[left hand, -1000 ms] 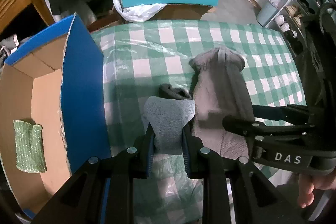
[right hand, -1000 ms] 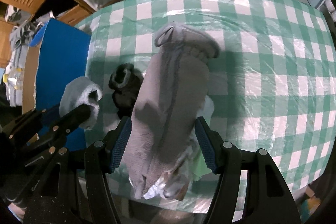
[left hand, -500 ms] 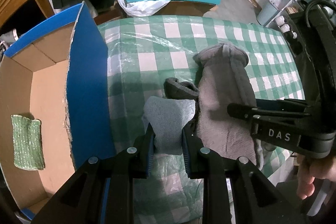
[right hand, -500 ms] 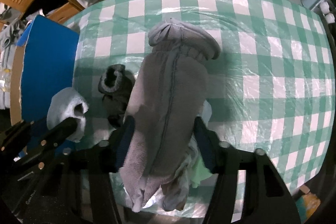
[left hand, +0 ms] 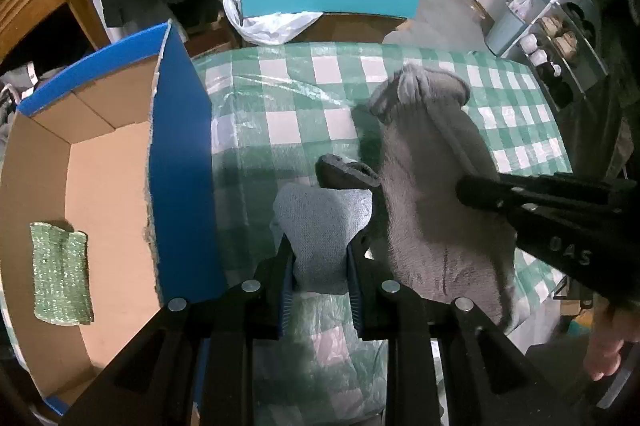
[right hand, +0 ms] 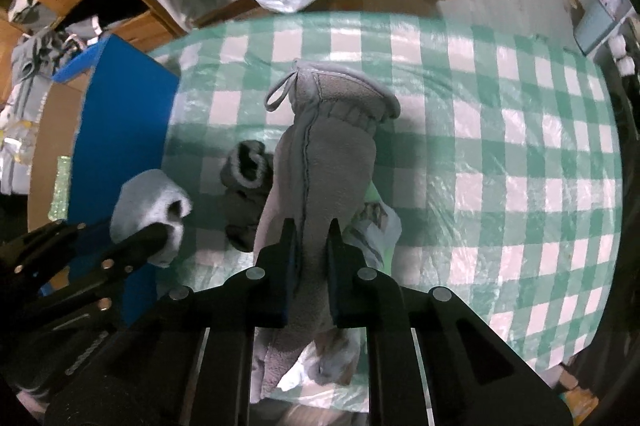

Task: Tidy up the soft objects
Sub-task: 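Lift the grey cloth with the left gripper while the right gripper grasps the grey sock, then carry the grey cloth with the left gripper while the right gripper carries the grey sock over the box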

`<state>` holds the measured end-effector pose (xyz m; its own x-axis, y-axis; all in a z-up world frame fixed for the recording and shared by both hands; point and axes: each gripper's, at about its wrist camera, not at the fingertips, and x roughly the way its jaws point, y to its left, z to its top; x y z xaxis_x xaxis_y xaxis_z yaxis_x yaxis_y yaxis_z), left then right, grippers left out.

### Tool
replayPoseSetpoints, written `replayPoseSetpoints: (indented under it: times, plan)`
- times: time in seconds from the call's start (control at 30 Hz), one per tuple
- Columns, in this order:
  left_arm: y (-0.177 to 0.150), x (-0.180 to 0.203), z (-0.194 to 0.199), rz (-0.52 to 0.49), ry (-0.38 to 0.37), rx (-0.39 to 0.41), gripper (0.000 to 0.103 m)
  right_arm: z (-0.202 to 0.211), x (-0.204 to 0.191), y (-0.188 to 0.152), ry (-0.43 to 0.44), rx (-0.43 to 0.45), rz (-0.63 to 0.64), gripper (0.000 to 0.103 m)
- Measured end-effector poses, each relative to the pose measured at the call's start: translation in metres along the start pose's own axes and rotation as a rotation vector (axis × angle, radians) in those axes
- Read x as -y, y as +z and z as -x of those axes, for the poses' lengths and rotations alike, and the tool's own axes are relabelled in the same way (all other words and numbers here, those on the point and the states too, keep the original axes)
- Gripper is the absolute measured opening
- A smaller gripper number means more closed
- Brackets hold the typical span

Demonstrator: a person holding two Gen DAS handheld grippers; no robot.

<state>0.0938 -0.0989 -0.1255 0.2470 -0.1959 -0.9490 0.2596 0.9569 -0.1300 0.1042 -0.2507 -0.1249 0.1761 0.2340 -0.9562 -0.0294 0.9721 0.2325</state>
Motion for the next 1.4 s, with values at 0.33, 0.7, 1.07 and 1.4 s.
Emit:
replayPoseSetpoints:
  times: [0.33, 0.7, 1.07, 1.4]
  plan:
    - [-0.002, 0.005, 0.022, -0.013, 0.02, 0.052, 0.024, 0.043, -0.012, -0.001, 0.014, 0.089, 0.049, 0.012]
    - [-0.001, 0.011, 0.053, -0.036, 0.054, 0.125, 0.024, 0.072, -0.013, -0.01, -0.019, 0.141, 0.095, 0.012]
    - [-0.004, 0.012, 0.08, -0.047, 0.077, 0.182, 0.024, 0.098, -0.018, -0.023, -0.031, 0.193, 0.133, 0.012]
    - [-0.013, 0.002, 0.105, -0.038, 0.111, 0.225, 0.023, 0.116, -0.028, -0.033, -0.01, 0.229, 0.162, 0.012]
